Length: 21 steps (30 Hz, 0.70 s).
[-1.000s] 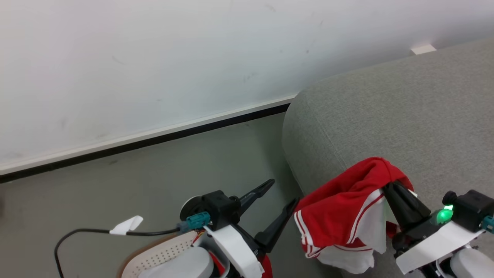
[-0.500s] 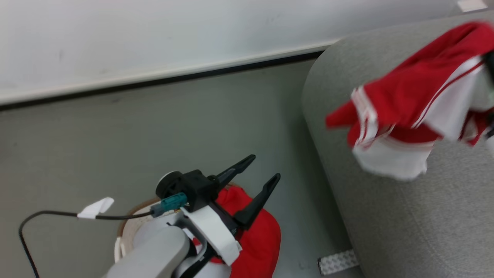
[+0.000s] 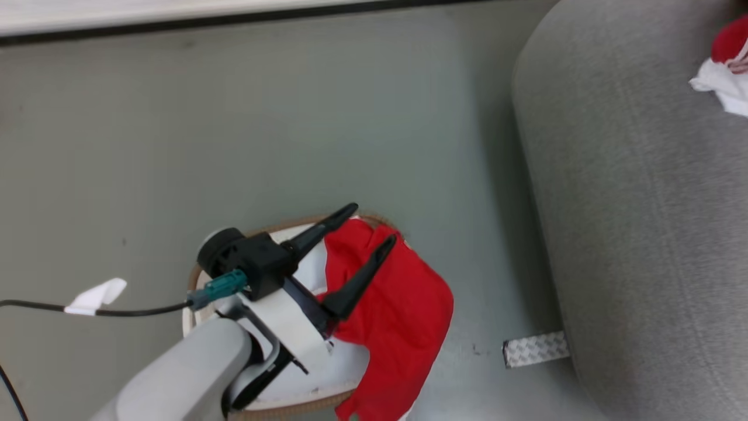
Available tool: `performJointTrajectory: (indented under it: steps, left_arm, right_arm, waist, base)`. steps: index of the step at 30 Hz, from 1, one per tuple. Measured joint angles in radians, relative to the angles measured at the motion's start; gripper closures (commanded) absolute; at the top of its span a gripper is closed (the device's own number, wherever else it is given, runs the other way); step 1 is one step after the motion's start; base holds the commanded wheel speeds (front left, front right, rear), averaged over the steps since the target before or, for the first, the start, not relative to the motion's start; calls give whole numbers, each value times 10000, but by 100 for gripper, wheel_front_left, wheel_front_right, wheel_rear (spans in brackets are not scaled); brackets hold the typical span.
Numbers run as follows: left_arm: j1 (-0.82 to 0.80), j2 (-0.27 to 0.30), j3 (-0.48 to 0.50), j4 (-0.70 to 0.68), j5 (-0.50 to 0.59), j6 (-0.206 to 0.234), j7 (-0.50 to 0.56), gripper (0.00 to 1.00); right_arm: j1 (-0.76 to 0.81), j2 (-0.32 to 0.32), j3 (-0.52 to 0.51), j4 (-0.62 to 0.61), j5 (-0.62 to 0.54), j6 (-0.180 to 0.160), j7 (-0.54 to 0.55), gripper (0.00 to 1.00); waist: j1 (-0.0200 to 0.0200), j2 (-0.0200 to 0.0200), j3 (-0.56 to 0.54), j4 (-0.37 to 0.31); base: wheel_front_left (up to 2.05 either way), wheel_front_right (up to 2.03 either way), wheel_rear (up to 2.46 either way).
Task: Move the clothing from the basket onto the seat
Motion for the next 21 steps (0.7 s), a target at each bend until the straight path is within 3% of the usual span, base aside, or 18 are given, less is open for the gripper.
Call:
performJointTrajectory:
  steps: [12, 18, 20, 21]
  left_arm:
    - [-359, 506, 199, -619, 77, 29, 125, 0]
    - [-370, 673, 286, -581, 73, 27, 63, 0]
    - [-370, 673, 313, -541, 63, 31, 4, 0]
    - [-368, 671, 318, -514, 40, 33, -2, 0]
  right_arm:
    - [22, 2119, -955, 3576, -1668, 0, 178, 100]
    - [-145, 2648, -1150, 4721, -2148, 0, 412, 100]
    - [-259, 2681, -1164, 4863, -2196, 0, 343, 79]
    - [-282, 2696, -1143, 4886, -2213, 0, 339, 63]
  waist:
    - [0, 0, 1589, 405]
    - [-1, 0, 1885, 546]
    - [-1, 0, 1813, 531]
    - [-1, -1, 1763, 514]
  base:
    - [0, 0, 0]
    - [0, 0, 0]
    - [0, 0, 0]
    - [0, 0, 0]
